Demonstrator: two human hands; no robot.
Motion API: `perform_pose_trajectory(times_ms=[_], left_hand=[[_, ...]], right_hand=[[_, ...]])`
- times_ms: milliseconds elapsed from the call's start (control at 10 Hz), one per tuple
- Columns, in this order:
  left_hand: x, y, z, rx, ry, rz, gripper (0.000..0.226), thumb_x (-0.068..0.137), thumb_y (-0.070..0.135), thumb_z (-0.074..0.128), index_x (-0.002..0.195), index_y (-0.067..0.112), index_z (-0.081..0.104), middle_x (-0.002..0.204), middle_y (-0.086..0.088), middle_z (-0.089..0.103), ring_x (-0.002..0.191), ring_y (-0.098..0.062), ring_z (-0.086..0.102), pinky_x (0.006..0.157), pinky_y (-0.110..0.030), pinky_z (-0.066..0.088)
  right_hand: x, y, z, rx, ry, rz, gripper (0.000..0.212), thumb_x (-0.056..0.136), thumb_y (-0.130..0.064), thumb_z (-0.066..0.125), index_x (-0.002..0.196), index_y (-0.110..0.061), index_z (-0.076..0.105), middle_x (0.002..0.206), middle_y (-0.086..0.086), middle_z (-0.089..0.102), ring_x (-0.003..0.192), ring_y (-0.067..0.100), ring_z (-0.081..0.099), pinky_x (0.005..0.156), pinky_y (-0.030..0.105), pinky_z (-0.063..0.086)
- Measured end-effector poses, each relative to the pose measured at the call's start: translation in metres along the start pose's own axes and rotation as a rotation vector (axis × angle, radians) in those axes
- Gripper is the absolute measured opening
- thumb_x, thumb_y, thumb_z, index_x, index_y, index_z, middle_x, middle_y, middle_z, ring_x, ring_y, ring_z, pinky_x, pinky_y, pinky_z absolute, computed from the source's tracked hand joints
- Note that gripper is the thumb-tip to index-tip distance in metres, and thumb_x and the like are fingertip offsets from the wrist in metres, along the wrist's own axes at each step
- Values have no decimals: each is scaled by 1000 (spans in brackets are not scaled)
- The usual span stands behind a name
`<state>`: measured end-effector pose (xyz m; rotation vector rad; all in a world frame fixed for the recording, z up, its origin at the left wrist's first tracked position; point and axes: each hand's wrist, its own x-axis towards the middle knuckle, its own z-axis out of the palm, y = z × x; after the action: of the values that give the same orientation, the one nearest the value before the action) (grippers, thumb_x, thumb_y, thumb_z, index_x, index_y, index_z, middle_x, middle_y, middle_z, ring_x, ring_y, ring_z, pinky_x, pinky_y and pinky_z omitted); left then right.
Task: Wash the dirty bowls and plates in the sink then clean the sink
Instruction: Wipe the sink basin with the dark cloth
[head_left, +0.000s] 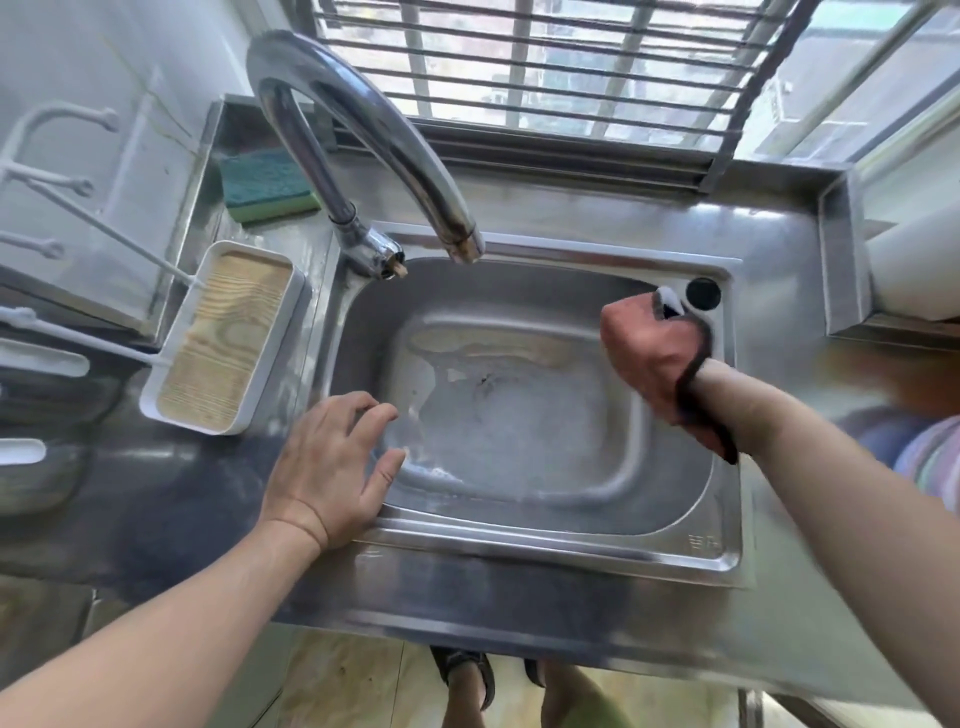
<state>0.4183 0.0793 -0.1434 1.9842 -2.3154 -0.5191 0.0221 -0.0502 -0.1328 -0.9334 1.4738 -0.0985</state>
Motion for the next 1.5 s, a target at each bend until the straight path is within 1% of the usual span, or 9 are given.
perform_pose_trajectory(times_ms=[100,200,300,400,500,700,1000,1200,1500], left_hand=[[1,0,0,9,1,0,47,94,48,47,125,15,62,120,-6,56,109,-31,54,94,-48,47],[0,0,1,19,5,0,48,94,48,46,125,15,63,121,-8,57,109,-32,55,95,-49,48],[0,-1,3,21,3,-1,49,96,49,45,126,15,62,122,-8,57,111,-32,55,96,-50,48],[1,-2,3,20,4,1,48,95,49,47,126,15,62,122,-8,57,110,-31,55,95,-49,48],[0,-2,4,8,19,10,47,94,48,49,125,16,63,121,-6,57,108,-31,55,93,-47,46],[0,-4,5,15,24,6,46,94,47,49,125,16,64,121,-6,57,109,-31,55,93,-47,47],[0,-4,6,27,37,12,45,94,47,49,123,16,64,121,-4,57,108,-29,55,92,-45,46],[1,-2,6,35,46,10,46,94,48,48,124,16,64,121,-4,58,108,-29,54,91,-46,47],[1,-2,7,38,53,6,45,94,47,48,122,16,65,119,-4,59,107,-30,56,92,-46,45]], right_hand=[[12,6,32,-648,64,-346,66,74,-59,63,130,-26,51,135,4,54,126,24,51,114,57,40],[39,39,77,-1149,13,-170,109,70,-92,51,160,-47,9,173,-1,-2,158,40,-3,118,73,9],[55,65,99,-1279,-26,-53,107,88,-70,61,162,-44,-12,171,2,-26,156,45,-19,121,73,6],[65,70,95,-1251,78,-46,88,95,-49,61,163,-41,6,174,1,-12,157,45,-8,122,68,15],[66,58,100,-1223,286,-147,51,95,-45,54,143,-28,50,155,8,40,138,41,38,106,54,44],[95,31,111,-601,463,31,47,97,-41,53,135,-16,45,136,16,44,118,43,53,92,48,50],[115,43,96,-622,405,41,41,100,-32,59,132,-14,41,117,15,60,97,35,62,71,37,46],[113,46,78,-519,354,-15,11,99,-27,56,90,-22,52,80,7,64,65,27,57,56,34,48],[110,14,70,-596,371,-26,29,103,-26,54,126,-9,57,131,19,56,115,35,58,83,33,44]])
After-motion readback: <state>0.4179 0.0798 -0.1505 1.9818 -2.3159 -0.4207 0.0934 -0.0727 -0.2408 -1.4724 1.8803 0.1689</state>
